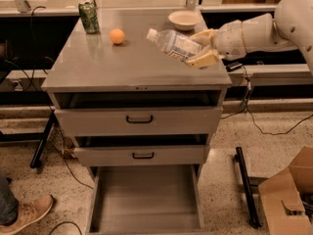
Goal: Pick blue plastic bottle from bottom drawer and place on counter
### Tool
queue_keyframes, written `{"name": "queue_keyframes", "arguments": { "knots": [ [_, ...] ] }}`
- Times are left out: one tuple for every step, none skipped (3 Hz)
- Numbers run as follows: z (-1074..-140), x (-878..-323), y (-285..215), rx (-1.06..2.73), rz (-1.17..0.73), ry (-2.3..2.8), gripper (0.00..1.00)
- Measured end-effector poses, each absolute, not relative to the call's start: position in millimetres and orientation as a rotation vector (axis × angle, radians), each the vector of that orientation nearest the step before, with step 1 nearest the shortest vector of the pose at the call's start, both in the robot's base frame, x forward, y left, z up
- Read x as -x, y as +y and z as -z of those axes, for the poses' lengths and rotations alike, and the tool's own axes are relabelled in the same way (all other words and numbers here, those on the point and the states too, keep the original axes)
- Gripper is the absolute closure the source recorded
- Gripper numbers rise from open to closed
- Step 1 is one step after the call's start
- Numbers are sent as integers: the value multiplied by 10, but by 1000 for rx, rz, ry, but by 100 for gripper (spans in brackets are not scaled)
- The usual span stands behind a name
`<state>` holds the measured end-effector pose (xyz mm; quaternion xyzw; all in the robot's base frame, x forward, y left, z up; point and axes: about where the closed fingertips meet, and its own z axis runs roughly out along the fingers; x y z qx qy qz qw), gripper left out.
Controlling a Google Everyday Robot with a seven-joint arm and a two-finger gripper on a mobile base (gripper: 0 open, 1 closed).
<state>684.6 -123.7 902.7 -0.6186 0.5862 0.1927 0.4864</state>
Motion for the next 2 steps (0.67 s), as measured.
{"name": "queue_keyframes", "arguments": {
  "knots": [
    [-8895,-7013,-1181,1490,-563,1484,100],
    [-8650,-7174,-1071,1536,-653,1573,100]
  ]
}}
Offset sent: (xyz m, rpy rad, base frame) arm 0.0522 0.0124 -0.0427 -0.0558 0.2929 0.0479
